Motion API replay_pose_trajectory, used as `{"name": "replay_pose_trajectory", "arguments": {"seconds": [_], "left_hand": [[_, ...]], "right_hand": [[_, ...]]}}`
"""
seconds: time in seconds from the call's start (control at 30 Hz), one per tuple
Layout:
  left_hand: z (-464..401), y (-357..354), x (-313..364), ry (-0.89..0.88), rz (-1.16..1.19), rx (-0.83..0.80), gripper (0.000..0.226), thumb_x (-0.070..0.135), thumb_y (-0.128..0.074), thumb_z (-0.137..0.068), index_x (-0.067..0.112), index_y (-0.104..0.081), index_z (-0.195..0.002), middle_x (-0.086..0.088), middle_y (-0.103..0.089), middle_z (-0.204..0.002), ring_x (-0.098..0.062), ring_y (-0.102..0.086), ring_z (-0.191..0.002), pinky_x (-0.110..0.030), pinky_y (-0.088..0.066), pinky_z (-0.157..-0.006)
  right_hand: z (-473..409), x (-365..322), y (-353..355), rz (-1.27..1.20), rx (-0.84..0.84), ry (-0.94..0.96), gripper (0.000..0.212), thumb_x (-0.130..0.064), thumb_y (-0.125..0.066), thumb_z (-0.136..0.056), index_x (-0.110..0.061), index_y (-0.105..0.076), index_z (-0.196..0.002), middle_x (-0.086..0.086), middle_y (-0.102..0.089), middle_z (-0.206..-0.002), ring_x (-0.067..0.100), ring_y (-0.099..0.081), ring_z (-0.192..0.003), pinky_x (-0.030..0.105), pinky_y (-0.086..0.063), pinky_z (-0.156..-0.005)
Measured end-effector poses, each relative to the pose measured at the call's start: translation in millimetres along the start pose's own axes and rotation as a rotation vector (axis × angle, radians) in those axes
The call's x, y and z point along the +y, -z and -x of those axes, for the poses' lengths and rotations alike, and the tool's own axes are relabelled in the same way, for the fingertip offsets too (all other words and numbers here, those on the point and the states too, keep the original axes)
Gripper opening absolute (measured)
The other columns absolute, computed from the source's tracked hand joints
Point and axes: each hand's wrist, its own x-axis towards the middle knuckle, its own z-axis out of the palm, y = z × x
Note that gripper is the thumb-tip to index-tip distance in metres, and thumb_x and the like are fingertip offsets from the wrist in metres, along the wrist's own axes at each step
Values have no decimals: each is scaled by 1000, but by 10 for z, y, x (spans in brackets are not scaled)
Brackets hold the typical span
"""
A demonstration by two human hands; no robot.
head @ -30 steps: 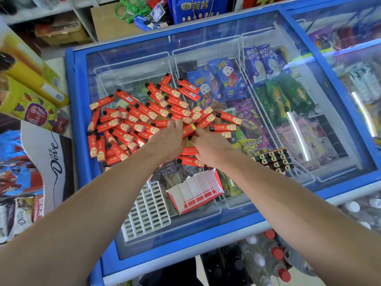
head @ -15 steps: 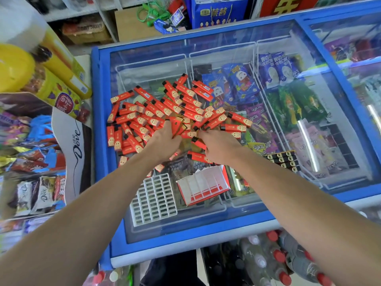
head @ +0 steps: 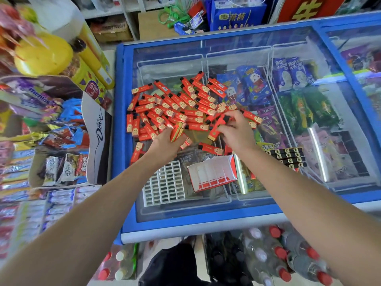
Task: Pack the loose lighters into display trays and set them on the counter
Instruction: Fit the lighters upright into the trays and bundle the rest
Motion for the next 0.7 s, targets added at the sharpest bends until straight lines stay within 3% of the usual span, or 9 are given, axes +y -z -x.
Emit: {"name": "replay_pose_trajectory", "arguments": {"seconds": [0.07, 0.17, 0.3, 0.4, 0.53, 0.7], "left_hand": [[60, -35, 26, 5, 75, -16, 26, 41, -61, -99, 16, -54, -95, -12, -65, -79, -22, -55, -60, -36, -47, -57], [165, -119, 35, 4, 72, -38, 34, 48, -65, -95, 15, -59, -99, -6, -59, -72, -20, -53, -58, -38, -46, -58], [339, -212, -9, -28, -49, -61, 34, 48, -69, -93, 18, -58, -102, -3, -60, -84, -22, -58, -72, -36, -47, -65], [461, -235, -49, -20, -70, -90, 35, 39, -72, -92, 16, -57, -113, -9, -65, -96, -23, -66, -75, -37, -57, -67], [502, -277, -151, 20, -17, -92, 22, 27, -70, -94, 19, -53, -105, -11, -71, -93, -20, -74, -76, -40, -64, -76], [505, -318, -193, 45, 43, -61, 23, 20, -65, -99, 7, -50, -111, -14, -74, -91, -19, -76, -76, -31, -64, -70]], "right_hand": [[126, -23, 62, -234, 41, -89, 25, -10, -68, -86, -23, -57, -104, 3, -57, -70, 12, -50, -49, 25, -34, -47], [366, -3, 124, -346, 20, -108, 17, 2, -60, -91, -8, -52, -101, 8, -47, -57, 10, -40, -37, 21, -29, -39], [621, 126, 148, -293, -5, -12, 15, -1, -64, -87, -9, -53, -94, 9, -51, -64, 15, -44, -48, 28, -35, -46], [778, 210, 163, -250, -22, 30, 15, -4, -68, -85, -11, -57, -92, 6, -53, -69, 19, -45, -56, 30, -37, -49], [909, 261, 114, -176, -74, 104, 15, -10, -73, -84, -20, -63, -89, 1, -62, -81, 15, -54, -67, 29, -42, -60], [984, 339, -59, 23, -101, 166, 13, -10, -72, -89, -19, -65, -95, -5, -66, -87, 4, -58, -69, 23, -49, -66]]}}
